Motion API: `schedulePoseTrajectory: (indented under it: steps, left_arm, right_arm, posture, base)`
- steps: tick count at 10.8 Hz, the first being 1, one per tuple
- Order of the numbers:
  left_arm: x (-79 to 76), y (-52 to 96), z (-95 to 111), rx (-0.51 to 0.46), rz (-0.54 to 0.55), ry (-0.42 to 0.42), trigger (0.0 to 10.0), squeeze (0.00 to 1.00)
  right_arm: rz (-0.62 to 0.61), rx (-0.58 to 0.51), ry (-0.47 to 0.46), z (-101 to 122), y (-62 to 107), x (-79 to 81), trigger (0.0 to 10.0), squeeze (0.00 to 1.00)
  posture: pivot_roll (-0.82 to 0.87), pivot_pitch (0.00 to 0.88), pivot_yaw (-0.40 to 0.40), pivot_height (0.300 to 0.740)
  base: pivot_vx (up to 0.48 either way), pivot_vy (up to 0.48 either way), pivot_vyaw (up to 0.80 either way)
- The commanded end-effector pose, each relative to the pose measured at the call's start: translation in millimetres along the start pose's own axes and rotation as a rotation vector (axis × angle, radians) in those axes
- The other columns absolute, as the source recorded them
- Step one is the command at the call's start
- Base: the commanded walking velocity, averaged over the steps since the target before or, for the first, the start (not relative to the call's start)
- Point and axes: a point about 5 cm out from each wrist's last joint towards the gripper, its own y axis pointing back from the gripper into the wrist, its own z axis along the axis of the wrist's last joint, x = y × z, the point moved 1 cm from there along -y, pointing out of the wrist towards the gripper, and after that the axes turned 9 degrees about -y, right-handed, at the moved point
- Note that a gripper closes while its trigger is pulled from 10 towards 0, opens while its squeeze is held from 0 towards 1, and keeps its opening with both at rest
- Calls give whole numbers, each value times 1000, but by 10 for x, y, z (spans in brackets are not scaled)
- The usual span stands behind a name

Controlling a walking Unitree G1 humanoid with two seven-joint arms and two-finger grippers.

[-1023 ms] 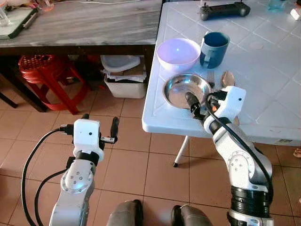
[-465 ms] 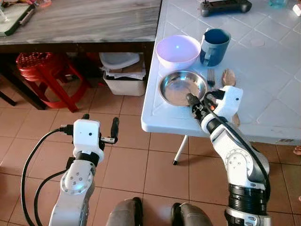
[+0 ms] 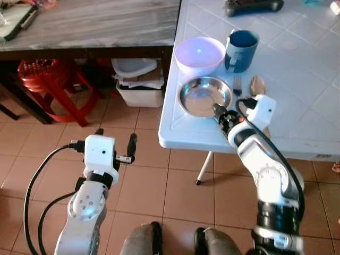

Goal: Setting the table

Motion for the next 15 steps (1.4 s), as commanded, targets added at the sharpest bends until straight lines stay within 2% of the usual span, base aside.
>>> schedulePoseTrajectory:
  steps: [1,2,3,4,5,6,7,8,9,15]
  left_arm:
    - [18,26,2,4,-7,-12,10000,0]
    - [11,18,17,-1,-8,-14,10000,0]
    - [10,11,24,-4,-9,-16,10000,0]
    - [19,12,28,-6,-6,-18,10000,0]
    - [22,10,29,-8,-5,-19,10000,0]
    - [12,7,28,-7,-15,-19,10000,0]
    - [21,6,35,-9,-20,-26,10000,0]
    - [46,10,24,-5,-14,-30,10000,0]
    - [44,6,26,-5,-15,-30,10000,0]
    - [39,-29,38,-17,-11,-32,10000,0]
  right_arm:
    - [-35,56,-15,-100,-35,-59,5294,0]
    - [-40,54,-17,-64,-69,-71,4353,0]
    - [-39,48,-22,-31,-92,-74,4980,0]
    - [-40,35,-41,18,-110,-62,10000,0]
    - [-33,23,-55,73,-132,-43,10000,0]
    - [-41,31,-69,68,-150,-57,8000,0]
    - [-50,40,-69,54,-156,-72,4078,0]
    - [-78,47,-79,38,-155,-124,784,0]
    - [-86,52,-85,33,-158,-137,0,0]
    - [-109,69,-80,23,-181,-191,0,0]
  posture:
    - [93,189,121,740]
    - [95,184,121,740]
    - [97,184,118,740]
    - [94,179,116,740]
    - [95,176,116,740]
    - [98,175,117,740]
    - [100,186,119,740]
    - [103,185,119,740]
    - [101,184,119,740]
    - [96,170,104,740]
  base:
    - [0,0,0]
    - [0,0,0]
    - [0,0,0]
    - [0,0,0]
    - [0,0,0]
    - [0,0,0]
    - [0,0,0]
    - [0,0,0]
    - [0,0,0]
    - [0,0,0]
